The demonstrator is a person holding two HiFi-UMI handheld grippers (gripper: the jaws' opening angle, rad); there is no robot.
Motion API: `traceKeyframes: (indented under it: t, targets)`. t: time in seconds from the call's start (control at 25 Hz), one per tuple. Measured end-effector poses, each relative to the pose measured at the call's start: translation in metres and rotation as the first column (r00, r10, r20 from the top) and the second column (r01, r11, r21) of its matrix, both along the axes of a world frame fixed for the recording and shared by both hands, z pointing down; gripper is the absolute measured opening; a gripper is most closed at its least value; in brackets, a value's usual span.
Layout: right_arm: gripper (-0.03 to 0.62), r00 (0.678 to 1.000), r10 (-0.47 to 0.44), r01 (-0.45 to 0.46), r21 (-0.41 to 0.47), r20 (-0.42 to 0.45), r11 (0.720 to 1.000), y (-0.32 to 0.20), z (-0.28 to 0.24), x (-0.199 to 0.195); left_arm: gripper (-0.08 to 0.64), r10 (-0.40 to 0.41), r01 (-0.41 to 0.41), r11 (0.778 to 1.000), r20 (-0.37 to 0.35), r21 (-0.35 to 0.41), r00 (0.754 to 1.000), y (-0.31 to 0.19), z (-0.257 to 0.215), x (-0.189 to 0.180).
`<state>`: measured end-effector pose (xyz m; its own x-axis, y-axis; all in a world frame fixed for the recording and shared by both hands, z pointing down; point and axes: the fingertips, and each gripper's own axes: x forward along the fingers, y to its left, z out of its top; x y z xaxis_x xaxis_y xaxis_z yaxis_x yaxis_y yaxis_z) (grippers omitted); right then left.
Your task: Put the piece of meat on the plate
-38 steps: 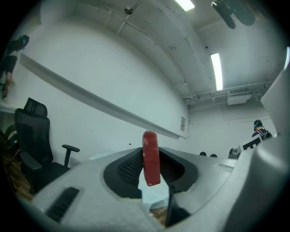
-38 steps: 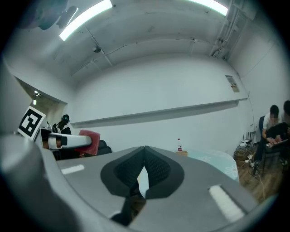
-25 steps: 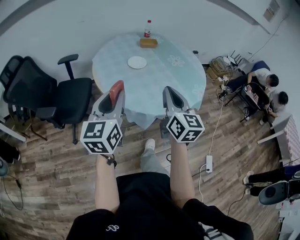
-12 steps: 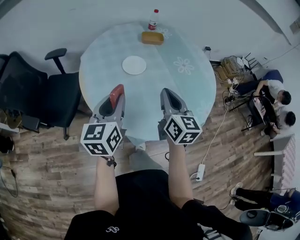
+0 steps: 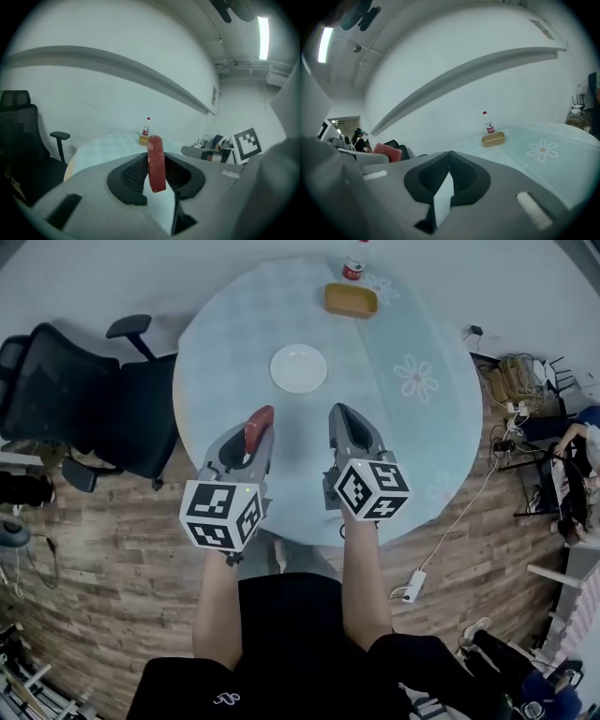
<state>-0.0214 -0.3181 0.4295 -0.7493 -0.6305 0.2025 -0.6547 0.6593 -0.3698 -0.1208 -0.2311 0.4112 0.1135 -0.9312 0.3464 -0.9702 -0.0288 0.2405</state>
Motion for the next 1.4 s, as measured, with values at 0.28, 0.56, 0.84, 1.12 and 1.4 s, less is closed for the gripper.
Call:
traceKeyframes:
  t: [0.28,0.56,0.84,1.12,1.4]
  targets:
    - [0.005,0.992,0.055,-0.06,-0.038,-0.111,0.997,-0.039,0.032,0.005,0.091,0.091,-0.099,0.991,-0.086,-0.086,0.992,-0.059,0.05,-0.021]
    - [0.005,0.964,0.207,-0.216,-0.035,-0.169,0.976,-0.072,0.029,0.055,0.091,0.197,-0.228,0.954,-0.166,-0.195,0.966,-0.123,0.112,-0.031]
    - [0.005,0.942,0.284,-0.301,-0.077,-0.178,0.95,-0.092,0.048,0.07,0.091,0.239,-0.308,0.904,-0.247,-0.297,0.939,-0.192,0.166,-0.04]
    - [0.005,0.937,0.289,-0.31,-0.082,-0.195,0.947,-0.098,0.058,0.076,0.091,0.271,-0.367,0.871,-0.305,-0.326,0.913,-0.232,0.19,-0.021]
    - [0.005,0.929,0.305,-0.327,-0.075,-0.208,0.942,-0.102,0.056,0.088,0.091,0.24,-0.371,0.837,-0.339,-0.402,0.91,-0.249,0.217,-0.016]
